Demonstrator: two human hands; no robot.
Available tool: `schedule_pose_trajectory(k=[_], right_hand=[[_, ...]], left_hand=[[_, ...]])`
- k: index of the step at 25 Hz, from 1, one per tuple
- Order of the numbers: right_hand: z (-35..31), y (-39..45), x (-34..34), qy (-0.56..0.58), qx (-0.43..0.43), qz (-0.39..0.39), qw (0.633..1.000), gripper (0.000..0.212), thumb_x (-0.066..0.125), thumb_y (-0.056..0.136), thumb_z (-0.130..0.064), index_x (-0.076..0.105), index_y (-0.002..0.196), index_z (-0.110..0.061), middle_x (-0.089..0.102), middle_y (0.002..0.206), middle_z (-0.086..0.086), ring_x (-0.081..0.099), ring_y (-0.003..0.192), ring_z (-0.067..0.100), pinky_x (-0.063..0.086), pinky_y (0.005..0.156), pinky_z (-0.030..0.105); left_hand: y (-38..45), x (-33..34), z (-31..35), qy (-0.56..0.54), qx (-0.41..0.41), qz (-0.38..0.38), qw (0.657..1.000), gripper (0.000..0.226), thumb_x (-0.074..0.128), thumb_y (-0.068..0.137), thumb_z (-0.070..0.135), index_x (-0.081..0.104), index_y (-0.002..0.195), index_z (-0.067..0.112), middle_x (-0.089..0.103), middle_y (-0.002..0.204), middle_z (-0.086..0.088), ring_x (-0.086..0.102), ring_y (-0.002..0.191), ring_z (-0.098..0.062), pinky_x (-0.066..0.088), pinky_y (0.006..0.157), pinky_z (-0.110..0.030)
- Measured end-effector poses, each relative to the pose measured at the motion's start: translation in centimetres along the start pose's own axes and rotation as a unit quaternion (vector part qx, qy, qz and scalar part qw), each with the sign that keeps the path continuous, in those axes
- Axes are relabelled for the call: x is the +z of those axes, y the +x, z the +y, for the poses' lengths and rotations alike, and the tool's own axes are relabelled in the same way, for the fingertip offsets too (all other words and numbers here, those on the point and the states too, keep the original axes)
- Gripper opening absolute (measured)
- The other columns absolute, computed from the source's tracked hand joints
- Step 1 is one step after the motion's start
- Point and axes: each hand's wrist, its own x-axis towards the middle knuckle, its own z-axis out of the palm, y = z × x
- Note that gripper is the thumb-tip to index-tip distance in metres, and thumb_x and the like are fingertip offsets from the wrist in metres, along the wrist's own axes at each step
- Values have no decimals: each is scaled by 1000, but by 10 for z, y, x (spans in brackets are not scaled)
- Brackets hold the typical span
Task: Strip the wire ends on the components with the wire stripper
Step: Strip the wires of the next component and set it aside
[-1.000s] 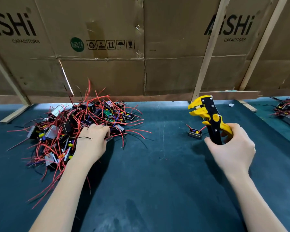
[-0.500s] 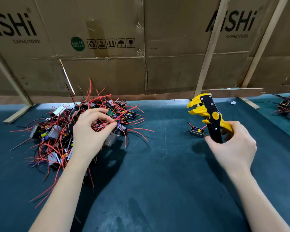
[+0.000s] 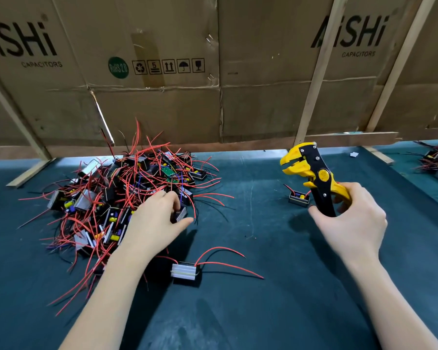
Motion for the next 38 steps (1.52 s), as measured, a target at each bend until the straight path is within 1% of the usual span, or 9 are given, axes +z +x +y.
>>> schedule_pose_trajectory(k=[4,7,9,15,21,25,28,32,38], right_hand=[[1,0,0,0,-3,3,1000,43,84,63,-25,62,100,-21,56,86,-10,50,76,16,37,75,29],[0,1,0,3,-4,7,1000,41,84,63,-25,62,97,-22,56,84,-10,50,75,15,36,74,28],[1,1,0,2,2,4,1000,40,83,64,-27,62,98,-23,57,85,-9,50,76,15,36,74,27],[6,2,3,-4,2,4,1000,43,83,64,-28,63,102,-21,58,87,-9,51,77,15,37,75,28],[8,3,4,-3,4,3,1000,44,84,64,-28,63,103,-21,58,87,-10,51,78,13,36,74,26],[6,2,4,-7,-3,4,1000,44,84,63,-27,63,102,-21,56,87,-11,51,76,15,38,75,28],[3,1,4,-9,-25,3,1000,44,83,62,-24,63,100,-21,55,87,-13,50,76,14,44,76,33],[3,-1,4,-20,-66,-16,997,46,84,59,-22,63,99,-19,59,88,-11,56,77,19,47,77,40],[6,-8,14,-110,-176,-36,978,58,89,47,-21,65,98,-10,63,94,4,56,83,33,30,72,36]], left_hand=[[-6,-26,-11,-206,91,-171,959,38,80,69,52,67,97,29,67,90,13,60,85,-4,45,76,-18],[-15,-38,-16,-157,109,-375,907,49,88,59,51,68,100,33,68,97,22,63,94,3,47,85,-15],[-16,-31,-11,-114,114,-399,903,33,89,65,36,71,92,29,71,87,18,65,84,0,52,82,-23],[-13,-23,21,-297,230,-237,896,26,80,75,12,71,96,24,71,99,8,64,100,-15,47,92,-28],[-11,11,33,-165,212,-209,940,56,53,71,-16,77,100,25,56,138,11,42,129,-7,31,110,-31],[-13,20,44,-229,55,40,971,14,73,83,28,63,79,19,62,83,7,57,79,-12,44,73,-32],[-18,32,52,-57,-11,-98,994,56,62,66,78,54,70,22,59,68,7,58,71,-15,50,68,-34],[-14,28,38,-102,29,-176,979,32,78,71,51,64,83,24,63,80,9,59,81,-14,50,80,-35],[-12,26,29,-242,2,-97,965,9,74,85,33,77,84,25,74,81,14,65,80,1,44,77,-12]])
